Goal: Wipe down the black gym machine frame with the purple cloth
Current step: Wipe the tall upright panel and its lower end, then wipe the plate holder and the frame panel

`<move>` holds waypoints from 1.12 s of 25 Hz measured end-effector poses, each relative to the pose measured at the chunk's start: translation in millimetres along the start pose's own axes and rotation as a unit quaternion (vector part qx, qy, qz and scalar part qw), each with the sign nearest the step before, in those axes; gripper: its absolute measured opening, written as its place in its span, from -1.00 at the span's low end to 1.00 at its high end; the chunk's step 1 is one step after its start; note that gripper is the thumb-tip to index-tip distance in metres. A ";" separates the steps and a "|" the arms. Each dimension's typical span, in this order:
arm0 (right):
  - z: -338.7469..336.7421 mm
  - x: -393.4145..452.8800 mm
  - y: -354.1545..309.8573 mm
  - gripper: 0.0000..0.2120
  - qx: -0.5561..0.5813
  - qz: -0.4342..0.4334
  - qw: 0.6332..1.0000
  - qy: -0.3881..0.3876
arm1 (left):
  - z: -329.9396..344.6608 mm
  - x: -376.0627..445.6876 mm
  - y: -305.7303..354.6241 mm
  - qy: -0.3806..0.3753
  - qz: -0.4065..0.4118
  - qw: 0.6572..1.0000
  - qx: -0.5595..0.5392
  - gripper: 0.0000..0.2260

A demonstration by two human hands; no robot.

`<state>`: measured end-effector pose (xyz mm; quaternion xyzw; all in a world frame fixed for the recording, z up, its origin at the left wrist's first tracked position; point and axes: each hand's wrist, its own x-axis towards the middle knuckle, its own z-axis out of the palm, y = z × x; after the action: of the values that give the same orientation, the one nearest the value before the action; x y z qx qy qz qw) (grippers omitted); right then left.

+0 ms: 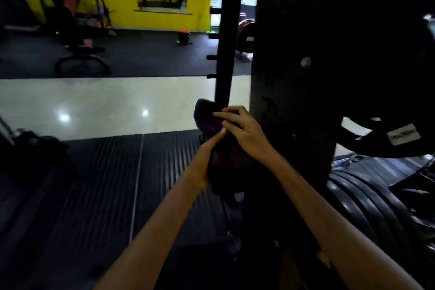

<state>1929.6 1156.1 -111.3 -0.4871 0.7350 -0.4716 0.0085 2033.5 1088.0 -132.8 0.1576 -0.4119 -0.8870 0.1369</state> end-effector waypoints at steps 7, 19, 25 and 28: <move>98.0 -41.3 13.0 -0.49 0.227 0.412 0.854 -0.223 | -115.0 -73.9 -26.2 0.189 -0.080 0.979 -0.022 -0.77; 290.2 -45.2 -83.5 -0.80 0.244 0.347 0.820 -0.385 | -260.0 -195.2 6.7 0.359 -0.044 0.930 -0.069 -0.55; 426.6 -57.7 -187.5 -0.51 0.288 0.355 0.760 -0.462 | -351.2 -304.4 63.6 0.433 0.066 0.889 -0.132 -0.79; 485.4 -66.8 -239.6 -0.51 0.304 0.345 0.720 -0.519 | -392.2 -357.1 84.0 0.479 0.110 0.858 -0.152 -0.76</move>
<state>2363.4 852.6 -242.5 -0.3391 0.5500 -0.3073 0.6986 2522.8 899.1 -247.9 0.4937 -0.1707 -0.7330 0.4357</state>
